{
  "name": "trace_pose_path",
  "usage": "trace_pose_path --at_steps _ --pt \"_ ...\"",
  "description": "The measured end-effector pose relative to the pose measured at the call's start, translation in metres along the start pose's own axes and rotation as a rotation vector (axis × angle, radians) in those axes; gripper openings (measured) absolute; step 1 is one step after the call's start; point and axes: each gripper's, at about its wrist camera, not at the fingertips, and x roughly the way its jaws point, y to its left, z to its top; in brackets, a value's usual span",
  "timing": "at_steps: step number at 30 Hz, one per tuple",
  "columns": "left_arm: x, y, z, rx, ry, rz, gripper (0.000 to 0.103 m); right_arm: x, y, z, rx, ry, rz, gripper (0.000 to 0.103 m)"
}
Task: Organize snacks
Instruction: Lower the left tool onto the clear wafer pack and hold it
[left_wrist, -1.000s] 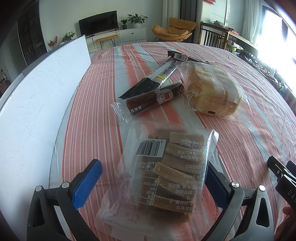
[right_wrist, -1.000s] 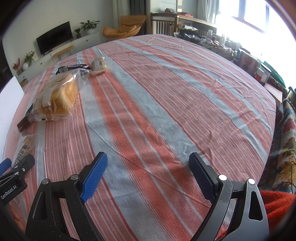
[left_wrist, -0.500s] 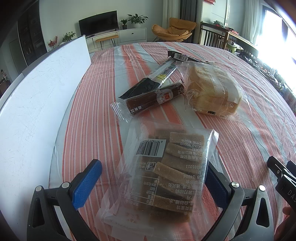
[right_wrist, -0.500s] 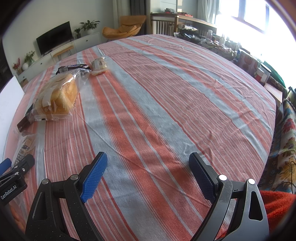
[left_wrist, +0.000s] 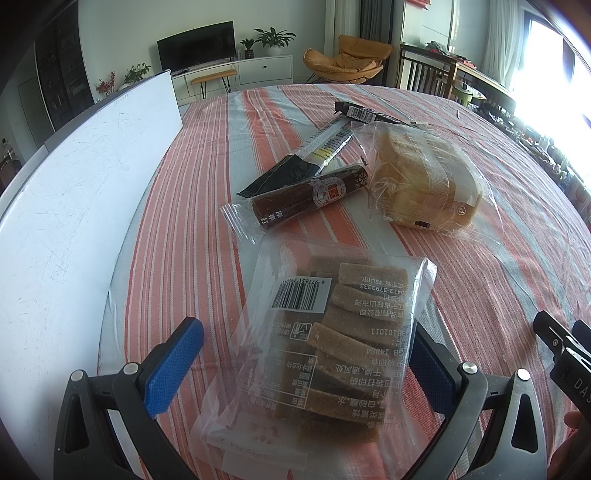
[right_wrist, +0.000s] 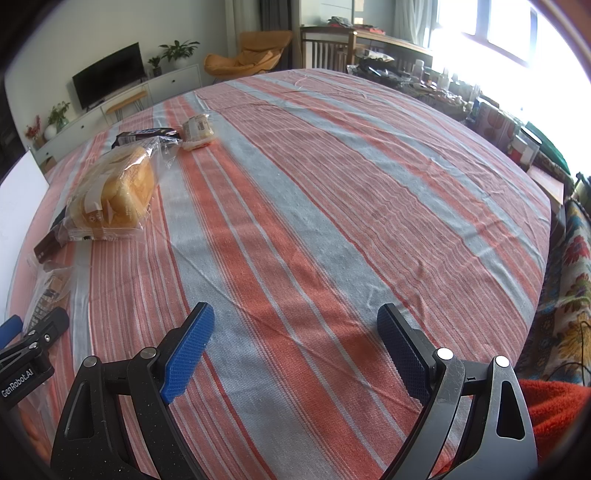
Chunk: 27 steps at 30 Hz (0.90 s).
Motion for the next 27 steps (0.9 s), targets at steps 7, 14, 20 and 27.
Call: trace_pose_path --at_steps 7,14,20,27 --pt "0.0000 0.0000 0.0000 0.000 0.000 0.000 0.103 0.0001 0.0001 0.0000 0.000 0.000 0.000 0.092" --pt "0.0000 0.0000 -0.0001 0.000 0.000 0.000 0.103 0.0001 0.0000 0.0001 0.000 0.000 0.000 0.092" --pt "0.0000 0.0000 -0.0001 0.000 0.000 0.000 0.103 0.0002 0.0000 0.0001 0.000 0.000 0.000 0.092" --pt "0.0000 -0.0001 -0.0001 0.000 0.000 0.001 0.103 -0.0002 -0.0008 0.0002 0.004 0.002 0.009 0.092"
